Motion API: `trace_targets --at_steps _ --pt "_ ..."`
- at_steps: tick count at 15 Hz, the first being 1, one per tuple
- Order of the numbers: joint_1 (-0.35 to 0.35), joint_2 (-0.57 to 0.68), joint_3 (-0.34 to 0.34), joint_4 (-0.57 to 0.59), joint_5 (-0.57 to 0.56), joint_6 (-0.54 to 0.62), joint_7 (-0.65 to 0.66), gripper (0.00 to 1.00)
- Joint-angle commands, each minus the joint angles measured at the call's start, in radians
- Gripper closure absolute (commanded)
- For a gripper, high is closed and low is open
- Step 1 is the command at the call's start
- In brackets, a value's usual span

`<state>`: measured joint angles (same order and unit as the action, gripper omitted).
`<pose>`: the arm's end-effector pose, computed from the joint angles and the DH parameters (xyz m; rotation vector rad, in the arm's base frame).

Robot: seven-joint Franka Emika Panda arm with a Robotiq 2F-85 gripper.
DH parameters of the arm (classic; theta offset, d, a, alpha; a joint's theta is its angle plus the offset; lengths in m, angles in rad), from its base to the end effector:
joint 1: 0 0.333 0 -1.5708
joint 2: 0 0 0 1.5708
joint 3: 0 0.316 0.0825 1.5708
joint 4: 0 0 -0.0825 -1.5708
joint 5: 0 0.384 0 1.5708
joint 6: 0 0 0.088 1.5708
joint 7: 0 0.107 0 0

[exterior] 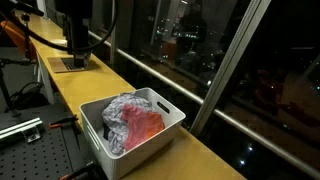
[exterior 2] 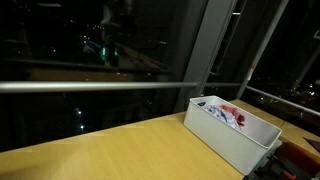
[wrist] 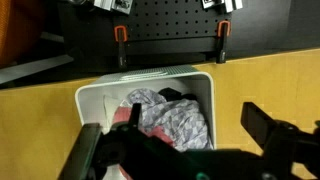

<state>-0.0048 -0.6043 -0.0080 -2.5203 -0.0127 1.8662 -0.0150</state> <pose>0.3601 -0.0057 0.4764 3.1337 0.0121 -0.0782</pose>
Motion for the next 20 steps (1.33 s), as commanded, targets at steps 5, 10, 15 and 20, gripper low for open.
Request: trace_targets --at_steps 5,10,15,20 --pt "0.0 0.0 0.0 0.002 0.0 -0.002 0.0 0.0" --pt "0.0 0.0 0.0 0.002 0.0 -0.002 0.0 0.0" --pt "0.0 0.0 0.0 0.002 0.0 -0.002 0.0 0.0" --pt "-0.005 0.065 -0.005 0.056 -0.042 0.066 -0.04 0.0"
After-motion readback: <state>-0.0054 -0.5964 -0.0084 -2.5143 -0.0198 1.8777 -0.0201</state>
